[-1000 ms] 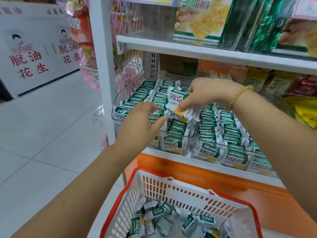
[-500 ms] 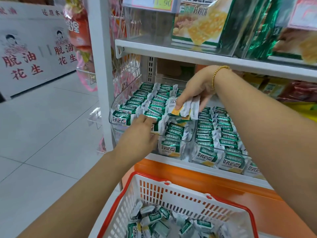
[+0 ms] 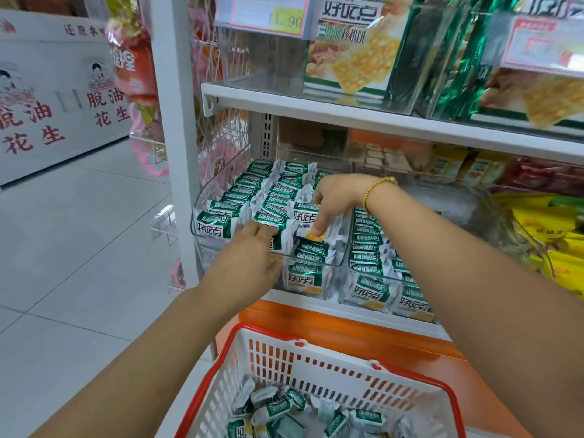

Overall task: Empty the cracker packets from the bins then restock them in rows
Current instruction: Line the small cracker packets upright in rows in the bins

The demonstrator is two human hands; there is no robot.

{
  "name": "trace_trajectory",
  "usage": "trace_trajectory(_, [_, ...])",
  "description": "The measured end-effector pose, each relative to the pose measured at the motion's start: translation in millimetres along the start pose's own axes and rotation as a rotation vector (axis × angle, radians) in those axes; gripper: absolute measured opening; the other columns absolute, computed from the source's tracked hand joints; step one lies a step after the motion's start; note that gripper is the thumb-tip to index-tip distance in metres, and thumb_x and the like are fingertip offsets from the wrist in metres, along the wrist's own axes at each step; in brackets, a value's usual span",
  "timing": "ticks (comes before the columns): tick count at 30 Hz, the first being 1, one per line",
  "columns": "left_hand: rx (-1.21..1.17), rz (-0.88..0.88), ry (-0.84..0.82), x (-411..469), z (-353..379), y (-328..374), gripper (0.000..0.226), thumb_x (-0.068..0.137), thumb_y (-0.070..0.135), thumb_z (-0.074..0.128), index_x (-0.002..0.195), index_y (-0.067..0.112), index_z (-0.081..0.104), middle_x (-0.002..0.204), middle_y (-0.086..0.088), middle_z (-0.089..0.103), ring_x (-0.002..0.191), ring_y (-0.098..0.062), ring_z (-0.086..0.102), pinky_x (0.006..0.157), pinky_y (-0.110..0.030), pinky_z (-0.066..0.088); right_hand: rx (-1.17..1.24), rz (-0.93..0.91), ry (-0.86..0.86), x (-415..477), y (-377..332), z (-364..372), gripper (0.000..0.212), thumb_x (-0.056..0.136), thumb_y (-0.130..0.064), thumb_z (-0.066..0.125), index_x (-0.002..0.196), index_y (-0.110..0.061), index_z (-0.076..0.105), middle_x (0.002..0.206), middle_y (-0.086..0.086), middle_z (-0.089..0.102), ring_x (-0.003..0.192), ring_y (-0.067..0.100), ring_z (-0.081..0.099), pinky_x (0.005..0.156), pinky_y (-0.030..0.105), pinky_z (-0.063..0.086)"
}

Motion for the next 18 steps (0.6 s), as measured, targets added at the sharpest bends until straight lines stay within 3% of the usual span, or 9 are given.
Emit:
trace_trajectory(4, [0.005, -0.003, 0.005, -1, 0, 1, 0.055, 0.094, 0.03, 0.055, 0.143, 0.015, 0.036, 0.138, -0.006, 0.039, 0.123, -0.022, 0.045, 0.096, -0.032, 0.042, -0.148, 0.006, 0.109, 3, -1, 8, 0.069, 0.073, -0.038, 0.081, 0.129, -0.004, 0.057, 0.129, 0.01, 0.058, 0.115, 0.027, 0.056, 0.097, 0.038, 0.049])
trace_trajectory(9, [0.04, 0.011, -0.014, -5, 3, 3, 0.057, 0.094, 0.028, 0.053, 0.145, 0.013, 0.032, 0.142, -0.006, 0.036, 0.123, -0.024, 0.046, 0.093, -0.034, 0.044, -0.291, 0.044, 0.233, -2, 2, 21, 0.072, 0.071, -0.05, 0.077, 0.131, -0.016, 0.056, 0.132, 0.009, 0.049, 0.124, 0.029, 0.038, 0.098, 0.037, 0.037])
trace_trajectory(12, [0.067, 0.017, -0.044, -9, 4, 5, 0.06, 0.094, 0.027, 0.053, 0.148, 0.011, 0.029, 0.149, -0.004, 0.031, 0.124, -0.024, 0.047, 0.095, -0.033, 0.043, -0.281, 0.02, 0.215, -5, 0, 29, 0.065, 0.076, -0.041, 0.078, 0.129, -0.01, 0.058, 0.127, 0.01, 0.057, 0.118, 0.027, 0.052, 0.095, 0.037, 0.046])
trace_trajectory(15, [0.073, 0.022, -0.065, -18, 7, 7, 0.065, 0.094, 0.025, 0.055, 0.149, 0.009, 0.025, 0.155, -0.005, 0.025, 0.125, -0.027, 0.049, 0.097, -0.036, 0.043, -0.244, -0.029, 0.243, -17, -7, 27, 0.042, 0.082, -0.023, 0.075, 0.116, -0.002, 0.061, 0.102, 0.008, 0.063, 0.09, 0.023, 0.057, 0.075, 0.031, 0.049])
trace_trajectory(16, [0.068, 0.028, -0.06, -22, 9, 8, 0.065, 0.093, 0.024, 0.056, 0.149, 0.007, 0.026, 0.155, -0.007, 0.025, 0.124, -0.029, 0.049, 0.096, -0.037, 0.043, -0.224, -0.054, 0.279, -24, -9, 25, 0.04, 0.084, -0.021, 0.073, 0.117, -0.002, 0.06, 0.097, 0.007, 0.061, 0.087, 0.022, 0.055, 0.073, 0.031, 0.048])
trace_trajectory(18, [0.043, 0.065, 0.006, -32, 10, 13, 0.058, 0.092, 0.02, 0.057, 0.144, 0.005, 0.035, 0.147, -0.012, 0.036, 0.119, -0.034, 0.051, 0.092, -0.04, 0.044, -0.121, -0.118, 0.405, -41, -11, 21, 0.039, 0.088, -0.024, 0.068, 0.122, -0.008, 0.059, 0.106, 0.008, 0.061, 0.098, 0.023, 0.057, 0.081, 0.033, 0.048])
Point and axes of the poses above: each hand's wrist, its own x-axis towards the middle knuckle, its own z-axis out of the palm, y = z × x, the point moved 7 cm from there along x, towards the middle knuckle
